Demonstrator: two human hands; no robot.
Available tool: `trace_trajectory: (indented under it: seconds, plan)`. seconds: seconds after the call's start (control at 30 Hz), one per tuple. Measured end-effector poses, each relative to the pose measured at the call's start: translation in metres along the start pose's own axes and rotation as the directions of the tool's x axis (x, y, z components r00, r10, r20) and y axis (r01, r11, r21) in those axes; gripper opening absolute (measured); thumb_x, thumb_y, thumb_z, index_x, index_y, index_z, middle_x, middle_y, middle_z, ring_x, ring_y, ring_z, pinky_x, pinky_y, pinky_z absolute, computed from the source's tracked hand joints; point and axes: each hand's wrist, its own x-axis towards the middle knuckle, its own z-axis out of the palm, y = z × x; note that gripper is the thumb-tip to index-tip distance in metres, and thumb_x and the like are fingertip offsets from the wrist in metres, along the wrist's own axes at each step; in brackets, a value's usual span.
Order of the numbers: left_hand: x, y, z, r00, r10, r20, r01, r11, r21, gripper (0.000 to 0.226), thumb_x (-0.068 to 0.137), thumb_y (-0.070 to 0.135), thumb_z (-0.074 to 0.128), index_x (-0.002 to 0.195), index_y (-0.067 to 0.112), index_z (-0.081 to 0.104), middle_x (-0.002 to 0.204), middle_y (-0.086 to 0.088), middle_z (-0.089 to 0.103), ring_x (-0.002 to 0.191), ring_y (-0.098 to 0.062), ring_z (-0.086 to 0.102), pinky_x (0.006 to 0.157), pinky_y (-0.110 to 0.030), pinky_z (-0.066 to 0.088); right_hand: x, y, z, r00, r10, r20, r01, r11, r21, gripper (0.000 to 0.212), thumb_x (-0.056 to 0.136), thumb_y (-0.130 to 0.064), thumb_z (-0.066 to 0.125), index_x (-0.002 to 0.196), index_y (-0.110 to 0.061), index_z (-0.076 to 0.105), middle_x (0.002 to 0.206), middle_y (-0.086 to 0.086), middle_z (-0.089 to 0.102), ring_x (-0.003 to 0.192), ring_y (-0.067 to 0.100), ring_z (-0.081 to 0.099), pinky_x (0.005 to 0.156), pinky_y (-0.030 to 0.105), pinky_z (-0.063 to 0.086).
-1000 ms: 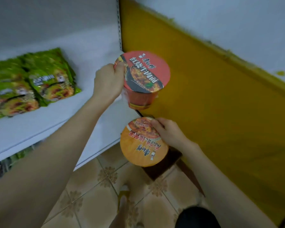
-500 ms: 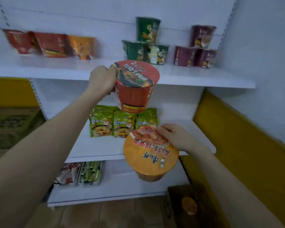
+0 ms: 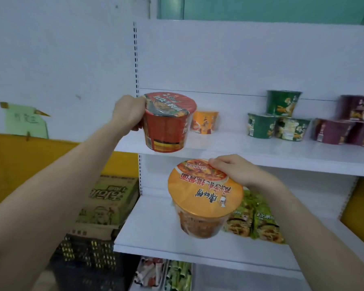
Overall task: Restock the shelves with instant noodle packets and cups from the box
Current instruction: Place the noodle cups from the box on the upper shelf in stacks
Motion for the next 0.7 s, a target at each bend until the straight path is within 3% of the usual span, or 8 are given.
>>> trace_trajectory:
  seconds: [0.17,0.23,0.33,0.53,0.7]
  plan:
    - [0.049,-0.001,-0.030,0.999,0.001,-0.036,-0.002,0.999,-0.033,0.027,0.081,0.020,0.043,0.063,0.002,0.053,0.063,-0.019,0.056,0.064,-0.036,0.060,0.056,-0.031,0.049,0.044,-0.035,0.003,1.000,-0.003,0.005,0.003,0.998,0.063,0.042,0.094,-0.038,0.047,0.096,0.001,0.064,0.083,0.014,0.065,0.071,0.025,0.060,0.067,0.032,0.044]
    - [0.065,0.002,-0.035,0.999,-0.006,-0.052,0.003,0.998,-0.058,0.026,0.080,0.020,0.044,0.064,0.002,0.053,0.065,-0.020,0.057,0.063,-0.035,0.060,0.058,-0.032,0.050,0.059,-0.047,-0.003,1.000,-0.005,0.002,0.004,0.995,0.099,0.037,0.094,-0.036,0.048,0.094,-0.003,0.064,0.082,0.015,0.064,0.070,0.027,0.059,0.067,0.034,0.044]
    - [0.088,0.004,-0.033,0.998,-0.009,-0.056,0.005,0.997,-0.080,0.025,0.080,0.020,0.044,0.066,0.002,0.054,0.064,-0.019,0.057,0.058,-0.033,0.059,0.058,-0.032,0.051,0.085,-0.062,-0.016,0.999,0.019,-0.036,-0.013,0.988,0.152,0.027,0.094,-0.034,0.048,0.090,-0.014,0.065,0.074,0.006,0.067,0.063,0.020,0.061,0.065,0.031,0.049]
    - [0.136,0.009,-0.008,0.999,-0.006,-0.036,0.001,0.993,-0.115,0.024,0.082,0.018,0.043,0.075,0.000,0.056,0.067,-0.019,0.057,0.056,-0.032,0.058,0.053,-0.030,0.049,0.143,-0.060,-0.046,0.997,0.028,-0.078,-0.020,0.995,0.100,0.027,0.094,-0.036,0.048,0.091,-0.016,0.065,0.082,0.008,0.068,0.061,0.018,0.060,0.054,0.024,0.049]
    - [0.179,0.022,0.022,0.998,0.019,-0.053,-0.026,0.992,-0.125,0.023,0.082,0.016,0.041,0.067,0.003,0.053,0.066,-0.019,0.057,0.055,-0.031,0.058,0.057,-0.033,0.050,0.197,-0.044,-0.079,0.991,0.039,-0.129,-0.029,0.996,0.080,0.028,0.093,-0.036,0.049,0.088,-0.013,0.064,0.066,0.003,0.061,0.041,0.008,0.053,0.039,0.016,0.041]
